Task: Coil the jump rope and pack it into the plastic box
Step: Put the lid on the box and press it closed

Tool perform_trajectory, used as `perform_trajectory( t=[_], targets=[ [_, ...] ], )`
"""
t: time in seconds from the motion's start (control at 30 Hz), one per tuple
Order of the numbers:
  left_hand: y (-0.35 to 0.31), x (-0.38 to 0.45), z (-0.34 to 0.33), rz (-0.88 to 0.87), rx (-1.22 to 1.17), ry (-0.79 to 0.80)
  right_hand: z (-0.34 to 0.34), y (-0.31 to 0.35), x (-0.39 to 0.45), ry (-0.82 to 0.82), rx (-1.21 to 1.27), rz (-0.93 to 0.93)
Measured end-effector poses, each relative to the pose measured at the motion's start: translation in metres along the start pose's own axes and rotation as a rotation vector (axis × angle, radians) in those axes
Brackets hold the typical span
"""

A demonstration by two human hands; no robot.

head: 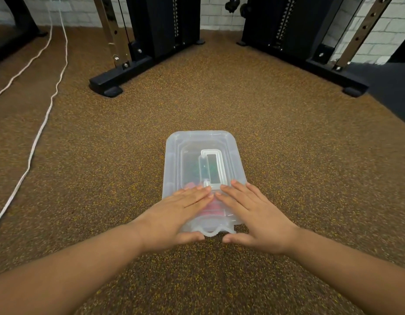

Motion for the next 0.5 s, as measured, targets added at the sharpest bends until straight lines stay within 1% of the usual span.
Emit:
perform_trajectory(
  t=[0.13,0.37,0.43,0.5],
  targets=[
    [0.002,0.000,-0.001,-0.020,0.028,0.047,-0.002,-0.001,0.000,-0.057,-0.022,0.019],
    [0.009,0.001,0.002,-0.019,-0.007,0.102,-0.005,-0.005,0.005,-0.129,-0.004,0.028],
    [0.010,0.000,0.003,-0.003,-0.025,0.086,-0.001,-0.008,0.006,-0.146,0.038,0.041],
    [0.010,0.002,0.008,0.044,-0.100,0.017,0.003,-0.011,0.011,-0.228,0.122,0.047]
  ],
)
Point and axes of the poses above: each hand's wrist, its own x-axis towards the middle knuckle, its own z-axis out of the back of the hand, y = z × x, the point moved 1 cm from there along x, towards the middle knuckle, and after that the axes turned 12 degrees about -x, right-handed, at the moved point
